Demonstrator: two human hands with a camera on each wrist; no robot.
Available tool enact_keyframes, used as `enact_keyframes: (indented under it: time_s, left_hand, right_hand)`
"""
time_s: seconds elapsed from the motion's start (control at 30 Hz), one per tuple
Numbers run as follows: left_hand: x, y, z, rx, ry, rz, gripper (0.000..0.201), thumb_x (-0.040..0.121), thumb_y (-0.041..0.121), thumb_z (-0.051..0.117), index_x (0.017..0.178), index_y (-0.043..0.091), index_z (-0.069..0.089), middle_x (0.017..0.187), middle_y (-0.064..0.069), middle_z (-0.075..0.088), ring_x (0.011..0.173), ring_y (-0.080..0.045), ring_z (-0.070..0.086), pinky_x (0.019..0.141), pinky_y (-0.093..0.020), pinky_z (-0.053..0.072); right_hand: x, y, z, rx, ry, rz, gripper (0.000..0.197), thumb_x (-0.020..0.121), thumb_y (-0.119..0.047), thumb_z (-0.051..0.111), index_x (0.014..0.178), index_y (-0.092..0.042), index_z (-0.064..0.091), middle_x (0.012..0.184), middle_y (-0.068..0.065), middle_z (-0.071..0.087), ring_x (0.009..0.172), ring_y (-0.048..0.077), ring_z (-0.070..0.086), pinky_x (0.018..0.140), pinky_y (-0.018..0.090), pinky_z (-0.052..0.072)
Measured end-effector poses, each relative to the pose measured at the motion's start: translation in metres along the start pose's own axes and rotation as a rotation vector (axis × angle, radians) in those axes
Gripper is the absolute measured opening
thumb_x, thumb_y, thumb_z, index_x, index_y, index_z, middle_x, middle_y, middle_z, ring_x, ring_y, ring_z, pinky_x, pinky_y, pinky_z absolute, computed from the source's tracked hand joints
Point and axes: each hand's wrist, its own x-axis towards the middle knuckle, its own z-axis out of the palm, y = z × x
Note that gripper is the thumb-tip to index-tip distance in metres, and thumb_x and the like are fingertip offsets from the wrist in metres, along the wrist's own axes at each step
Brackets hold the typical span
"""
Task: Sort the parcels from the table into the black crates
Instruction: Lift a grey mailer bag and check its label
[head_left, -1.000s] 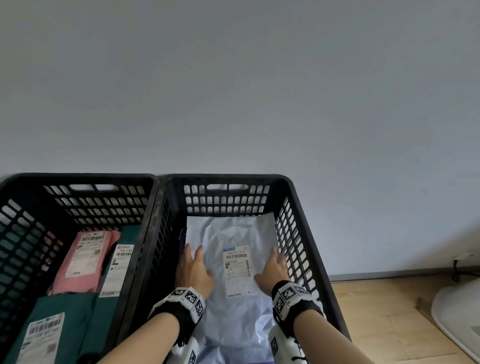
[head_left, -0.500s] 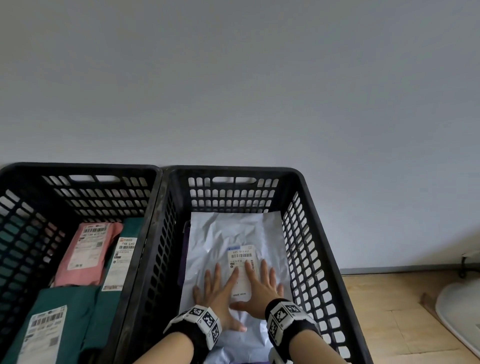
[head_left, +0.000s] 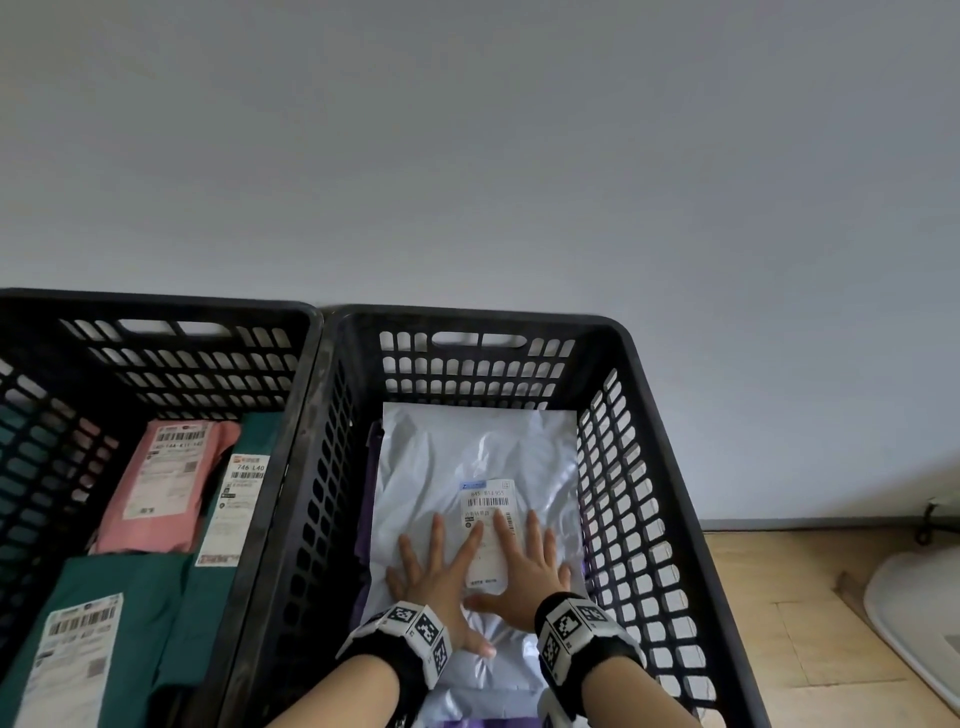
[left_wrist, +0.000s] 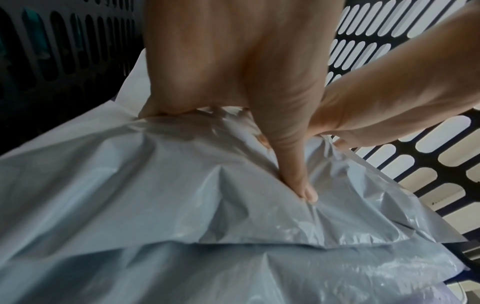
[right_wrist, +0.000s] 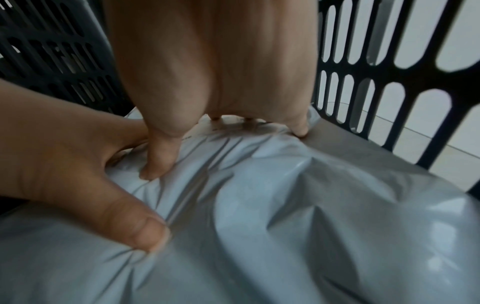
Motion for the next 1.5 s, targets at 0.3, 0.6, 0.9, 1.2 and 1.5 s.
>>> enact_keyframes:
  time_s: [0.3, 0.6, 0.9, 1.2, 1.5]
  left_hand:
    - [-0.015, 0.004, -0.005, -0.006, 0.045, -0.022, 0.126, 0.068, 0.049, 0.078, 0.139, 0.048, -0.026, 0.145, -0.001, -0.045, 0.137, -0.042, -0.029, 0.113, -0.063, 0.001]
    - [-0.065, 0.009, -0.041, -0.097, 0.246, -0.102, 0.088, 0.09, 0.032, 0.057, 0.15, 0.036, -0.007, 0.157, -0.005, -0.023, 0.146, -0.027, -0.014, 0.117, -0.052, 0.003]
    - [-0.157, 0.023, -0.102, -0.235, 0.627, -0.06, 0.071, 0.095, 0.028, 0.052, 0.151, 0.03, 0.008, 0.159, -0.007, -0.01, 0.147, -0.027, -0.003, 0.118, -0.046, 0.015]
    - [-0.276, 0.008, -0.132, -0.353, 1.008, 0.002, 0.055, 0.097, 0.021, 0.048, 0.148, 0.022, 0.028, 0.158, -0.005, 0.014, 0.145, -0.019, 0.016, 0.116, -0.031, 0.019]
    - [-0.369, -0.081, -0.123, -0.361, 1.279, -0.138, 0.042, 0.093, 0.015, 0.052, 0.135, 0.016, 0.05, 0.139, -0.003, 0.05, 0.128, -0.018, 0.046, 0.109, -0.031, 0.035]
  right_hand:
    - [-0.012, -0.003, -0.015, 0.034, 0.016, -0.017, 0.108, 0.078, -0.059, 0.065, 0.149, -0.038, -0.013, 0.156, 0.005, -0.027, 0.143, 0.035, -0.019, 0.114, 0.06, 0.003]
    - [-0.035, -0.024, -0.056, 0.245, 0.147, -0.1, 0.082, 0.091, -0.041, 0.058, 0.152, -0.027, 0.005, 0.16, 0.01, 0.001, 0.146, 0.03, 0.01, 0.116, 0.05, 0.021]
    - [-0.094, -0.073, -0.108, 0.311, 0.253, -0.408, 0.079, 0.092, -0.034, 0.058, 0.152, -0.014, 0.011, 0.158, 0.009, 0.018, 0.144, 0.024, 0.022, 0.115, 0.036, 0.026]
    - [-0.166, -0.146, -0.117, 0.351, 0.25, -0.676, 0.076, 0.094, -0.031, 0.057, 0.152, -0.009, 0.013, 0.155, 0.011, 0.025, 0.142, 0.025, 0.028, 0.11, 0.032, 0.029]
    - [-0.221, -0.256, -0.075, 0.338, 0.199, -0.864, 0.069, 0.09, -0.028, 0.062, 0.146, -0.006, 0.028, 0.143, 0.012, 0.045, 0.129, 0.028, 0.046, 0.108, 0.041, 0.038]
